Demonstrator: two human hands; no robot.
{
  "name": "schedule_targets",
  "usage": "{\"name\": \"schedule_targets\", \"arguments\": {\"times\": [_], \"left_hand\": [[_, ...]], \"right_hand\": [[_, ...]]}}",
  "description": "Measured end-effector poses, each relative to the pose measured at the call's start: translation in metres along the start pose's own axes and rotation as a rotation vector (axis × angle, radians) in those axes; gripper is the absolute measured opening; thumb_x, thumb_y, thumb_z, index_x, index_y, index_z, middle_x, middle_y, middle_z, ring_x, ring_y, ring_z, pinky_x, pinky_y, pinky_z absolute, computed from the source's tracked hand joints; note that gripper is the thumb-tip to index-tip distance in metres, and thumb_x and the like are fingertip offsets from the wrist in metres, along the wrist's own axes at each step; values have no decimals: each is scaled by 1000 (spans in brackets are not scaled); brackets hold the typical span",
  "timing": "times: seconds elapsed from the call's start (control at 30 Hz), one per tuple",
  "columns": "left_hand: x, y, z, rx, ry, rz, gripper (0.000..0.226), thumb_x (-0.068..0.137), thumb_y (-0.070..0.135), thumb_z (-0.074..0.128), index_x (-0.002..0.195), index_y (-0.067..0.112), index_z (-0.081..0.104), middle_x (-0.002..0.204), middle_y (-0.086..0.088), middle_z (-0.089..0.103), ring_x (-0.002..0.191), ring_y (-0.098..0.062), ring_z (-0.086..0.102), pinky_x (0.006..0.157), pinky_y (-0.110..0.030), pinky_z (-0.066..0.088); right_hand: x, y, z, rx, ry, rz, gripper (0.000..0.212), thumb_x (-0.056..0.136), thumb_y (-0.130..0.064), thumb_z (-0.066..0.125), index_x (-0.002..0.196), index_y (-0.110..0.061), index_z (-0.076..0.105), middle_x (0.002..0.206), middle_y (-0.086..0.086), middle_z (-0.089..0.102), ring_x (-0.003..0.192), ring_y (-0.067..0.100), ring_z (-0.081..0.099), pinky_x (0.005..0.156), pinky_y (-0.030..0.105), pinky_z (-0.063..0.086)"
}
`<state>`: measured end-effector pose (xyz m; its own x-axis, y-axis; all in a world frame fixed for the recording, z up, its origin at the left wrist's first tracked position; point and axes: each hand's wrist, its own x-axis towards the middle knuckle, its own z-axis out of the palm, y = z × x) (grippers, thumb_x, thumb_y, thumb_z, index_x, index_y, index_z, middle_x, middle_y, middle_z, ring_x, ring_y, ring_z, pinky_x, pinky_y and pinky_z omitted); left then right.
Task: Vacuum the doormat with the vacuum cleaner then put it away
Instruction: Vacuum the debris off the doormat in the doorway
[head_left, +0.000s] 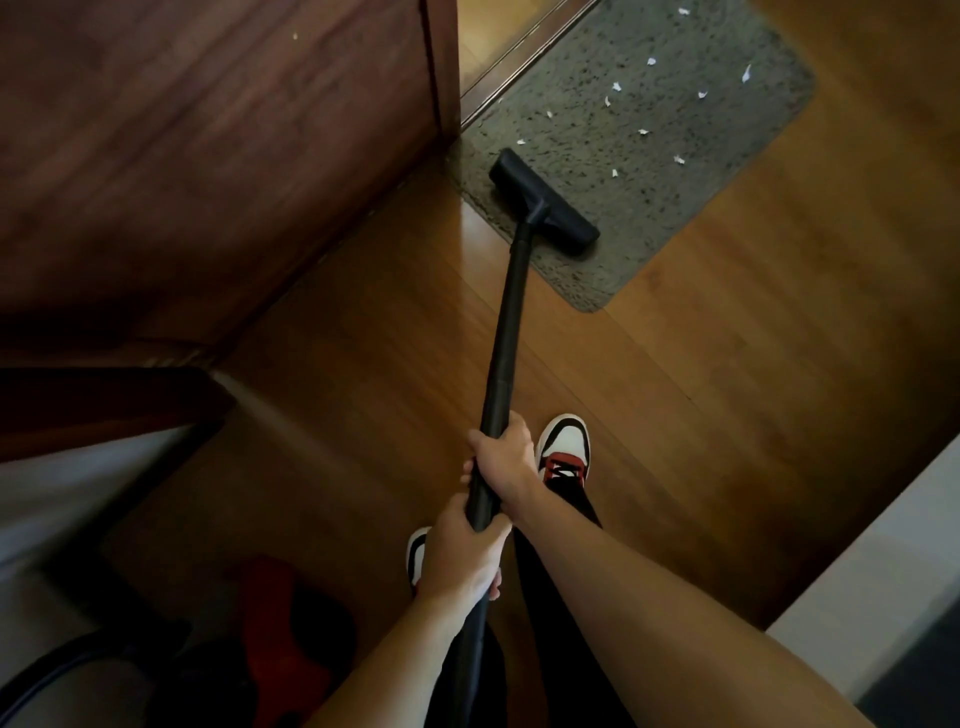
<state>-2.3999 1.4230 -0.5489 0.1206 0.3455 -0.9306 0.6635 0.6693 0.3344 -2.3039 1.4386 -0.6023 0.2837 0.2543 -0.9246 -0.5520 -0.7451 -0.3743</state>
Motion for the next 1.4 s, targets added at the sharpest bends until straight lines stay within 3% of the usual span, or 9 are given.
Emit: {"name": "schedule_targets", "arguments": {"times": [0.13,0.3,0.43,0.5,0.63,0.8,1.13,1.27,1.4], "left_hand": [[-7,-9,-9,-60,-83,-62,18,94,24,66,110,25,57,82,-5,66,45,-15,56,47,-27,51],[-10,-21,-10,-91,-83,-43,17,95,29,63,110,34,56,63,0,59,44,-16,52,46,-28,48],[0,-15,-3,-100,-23,-22,18,95,27,63,111,32,57,60,2,59,43,-17,51,43,-28,46],[3,-14,2,-120,-6,-29,20,95,25,64,113,33,57,60,2,60,43,-18,52,42,-29,46],[12,-5,5,-139,20,-26,17,95,20,65,107,29,58,63,-4,60,45,-19,52,45,-31,46],[21,14,7,-170,32,22,15,94,15,65,102,27,61,65,-6,60,46,-17,52,43,-29,45],[52,63,32,-269,-1,5,21,96,17,61,112,32,61,64,-6,55,41,-20,46,38,-27,40],[61,83,37,-270,6,24,21,96,19,61,115,26,62,65,-5,55,43,-20,47,40,-27,41],[65,92,38,-273,5,31,29,96,19,61,120,36,60,66,-4,56,43,-18,49,41,-27,42]], "right_hand": [[3,4,3,-10,44,-31,37,97,-13,60,129,-16,42,75,10,60,52,14,58,49,27,53],[11,3,2,-46,75,-77,50,96,-11,62,139,-17,38,81,11,64,53,16,64,53,29,56],[5,4,0,-76,19,-92,67,96,-8,61,148,-32,27,84,13,65,52,15,64,52,29,56],[5,1,0,-92,28,-93,64,96,-10,61,145,-34,28,86,15,65,49,13,62,48,27,54],[15,-9,3,-116,66,-63,41,93,-13,64,124,-20,38,97,20,67,46,12,60,42,24,50],[30,-21,3,-183,93,-82,32,88,-16,66,112,-19,44,92,15,68,47,15,65,42,26,53],[67,-75,-21,-226,116,-149,25,89,-14,67,107,-16,51,81,10,66,42,14,62,42,25,51],[82,-96,-28,-263,101,-159,27,89,-16,68,110,-17,50,85,12,68,44,14,63,44,25,52],[90,-106,-29,-301,109,-166,28,89,-18,69,109,-18,48,87,11,69,48,17,66,47,31,58]]}}
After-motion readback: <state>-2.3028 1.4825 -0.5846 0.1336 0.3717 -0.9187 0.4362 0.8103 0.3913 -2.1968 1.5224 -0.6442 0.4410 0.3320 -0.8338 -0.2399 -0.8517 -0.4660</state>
